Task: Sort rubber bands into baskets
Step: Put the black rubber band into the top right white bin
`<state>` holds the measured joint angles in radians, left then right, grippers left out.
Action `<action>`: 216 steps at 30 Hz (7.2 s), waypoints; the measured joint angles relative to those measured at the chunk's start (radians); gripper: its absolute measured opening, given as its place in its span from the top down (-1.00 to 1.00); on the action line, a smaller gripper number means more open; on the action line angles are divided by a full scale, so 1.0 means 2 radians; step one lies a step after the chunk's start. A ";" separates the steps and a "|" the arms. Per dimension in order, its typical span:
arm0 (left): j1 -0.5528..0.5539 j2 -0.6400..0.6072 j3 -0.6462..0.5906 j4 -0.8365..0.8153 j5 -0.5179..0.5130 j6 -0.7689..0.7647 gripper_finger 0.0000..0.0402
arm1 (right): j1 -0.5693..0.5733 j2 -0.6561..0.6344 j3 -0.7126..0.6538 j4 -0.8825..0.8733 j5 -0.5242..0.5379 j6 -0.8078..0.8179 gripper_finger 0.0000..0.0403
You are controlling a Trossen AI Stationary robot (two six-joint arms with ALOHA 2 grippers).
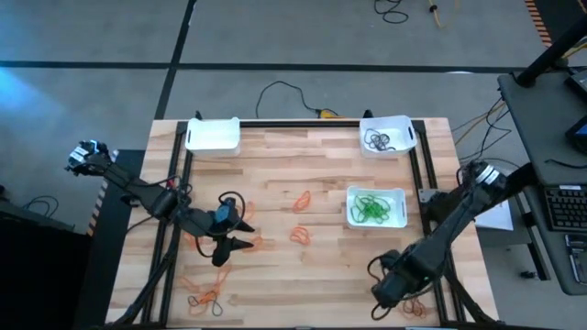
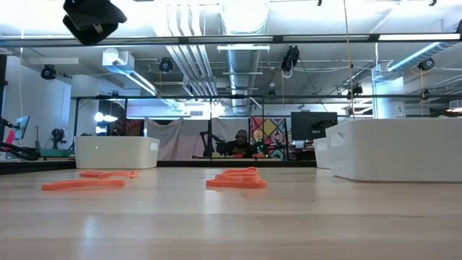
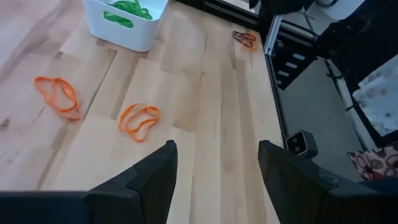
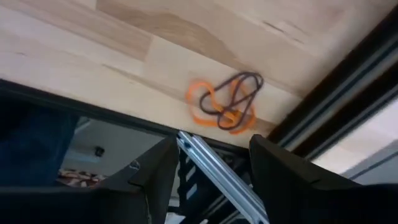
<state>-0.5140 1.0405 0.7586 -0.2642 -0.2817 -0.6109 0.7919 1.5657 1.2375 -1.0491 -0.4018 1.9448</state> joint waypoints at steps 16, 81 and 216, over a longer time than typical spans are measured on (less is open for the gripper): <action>-0.005 0.001 0.000 0.001 0.000 -0.002 -0.04 | 0.001 0.014 -0.171 0.269 -0.082 0.043 0.05; -0.008 0.086 0.000 0.113 -0.011 -0.037 -0.04 | -0.100 0.003 0.055 -0.098 0.218 -0.222 0.96; -0.310 0.241 0.063 0.021 0.016 -0.301 -0.04 | -0.713 -0.209 -0.078 0.140 0.437 -0.667 -0.02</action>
<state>-1.1339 1.5224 0.8855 -0.2231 -0.2497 -1.2122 -0.6349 1.1481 1.0815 -0.7699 0.4713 0.6107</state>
